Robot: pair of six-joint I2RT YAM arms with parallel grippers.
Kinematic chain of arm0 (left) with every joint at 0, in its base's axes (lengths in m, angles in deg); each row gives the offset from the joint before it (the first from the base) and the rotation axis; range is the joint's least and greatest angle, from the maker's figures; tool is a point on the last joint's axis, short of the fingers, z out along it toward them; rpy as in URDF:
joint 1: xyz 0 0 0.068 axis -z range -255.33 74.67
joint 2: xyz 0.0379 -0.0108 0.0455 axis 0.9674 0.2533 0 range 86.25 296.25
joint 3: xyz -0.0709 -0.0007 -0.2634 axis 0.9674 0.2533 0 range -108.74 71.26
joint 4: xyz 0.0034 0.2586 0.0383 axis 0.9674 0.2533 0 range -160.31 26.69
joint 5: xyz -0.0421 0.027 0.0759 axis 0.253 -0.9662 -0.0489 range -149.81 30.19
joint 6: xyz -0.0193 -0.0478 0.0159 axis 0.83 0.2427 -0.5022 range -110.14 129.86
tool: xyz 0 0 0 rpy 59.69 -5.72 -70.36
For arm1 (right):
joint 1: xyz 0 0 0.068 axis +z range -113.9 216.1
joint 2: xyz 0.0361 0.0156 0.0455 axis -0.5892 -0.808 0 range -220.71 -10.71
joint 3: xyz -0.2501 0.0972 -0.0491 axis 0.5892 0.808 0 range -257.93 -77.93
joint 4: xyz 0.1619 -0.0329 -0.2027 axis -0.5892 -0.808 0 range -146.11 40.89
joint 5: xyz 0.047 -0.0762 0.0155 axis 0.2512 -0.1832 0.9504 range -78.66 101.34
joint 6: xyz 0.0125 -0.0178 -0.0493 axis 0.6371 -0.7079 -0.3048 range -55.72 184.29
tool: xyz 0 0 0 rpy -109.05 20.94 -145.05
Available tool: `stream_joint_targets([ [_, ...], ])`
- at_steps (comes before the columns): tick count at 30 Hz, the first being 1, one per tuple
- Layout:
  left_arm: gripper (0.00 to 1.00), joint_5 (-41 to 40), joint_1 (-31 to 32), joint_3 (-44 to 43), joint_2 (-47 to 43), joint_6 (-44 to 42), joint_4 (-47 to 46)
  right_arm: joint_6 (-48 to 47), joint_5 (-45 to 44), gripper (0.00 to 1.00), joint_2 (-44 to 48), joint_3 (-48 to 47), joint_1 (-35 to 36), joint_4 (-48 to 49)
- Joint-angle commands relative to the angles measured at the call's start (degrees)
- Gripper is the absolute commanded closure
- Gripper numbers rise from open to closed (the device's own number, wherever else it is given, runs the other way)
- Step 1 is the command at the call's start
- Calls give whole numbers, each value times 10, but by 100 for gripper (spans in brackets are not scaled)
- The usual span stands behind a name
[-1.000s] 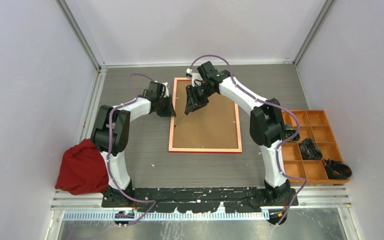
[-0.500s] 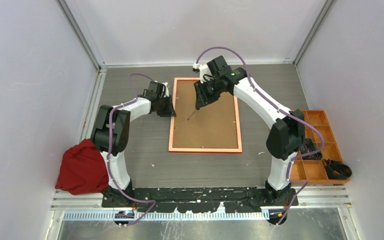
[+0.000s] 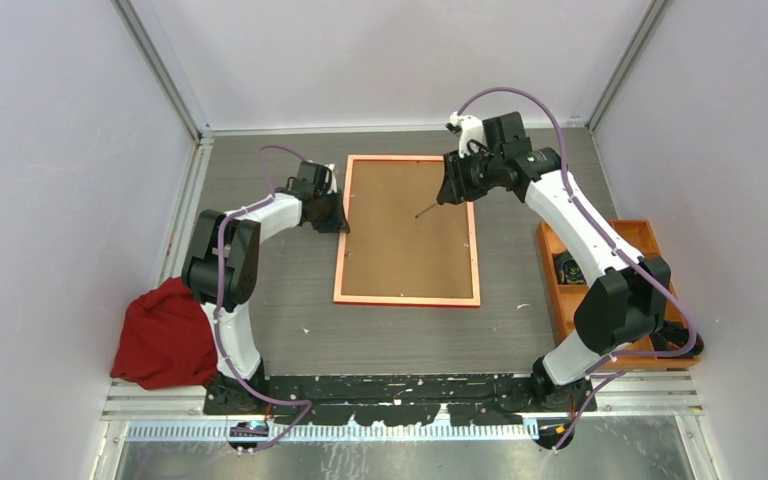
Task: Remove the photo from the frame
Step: Release the photo frame item from the photo frame.
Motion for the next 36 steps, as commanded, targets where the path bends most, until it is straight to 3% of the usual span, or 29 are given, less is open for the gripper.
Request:
stream_joint_targets([
  [1,99,-4,-4,-11,-13,-1,-6,21,-13,99,33,36,7,93],
  [6,99,15,-4,-5,-10,6,-16,60,10,99,60,120,16,203],
  [20,99,57,-4,9,-3,36,-43,124,11,99,37,150,75,280],
  [27,100,88,-6,-25,16,0,-1,124,23,99,-69,-8,99,129],
  [36,99,125,-10,24,1,16,-78,122,98,99,-217,-235,100,-45],
])
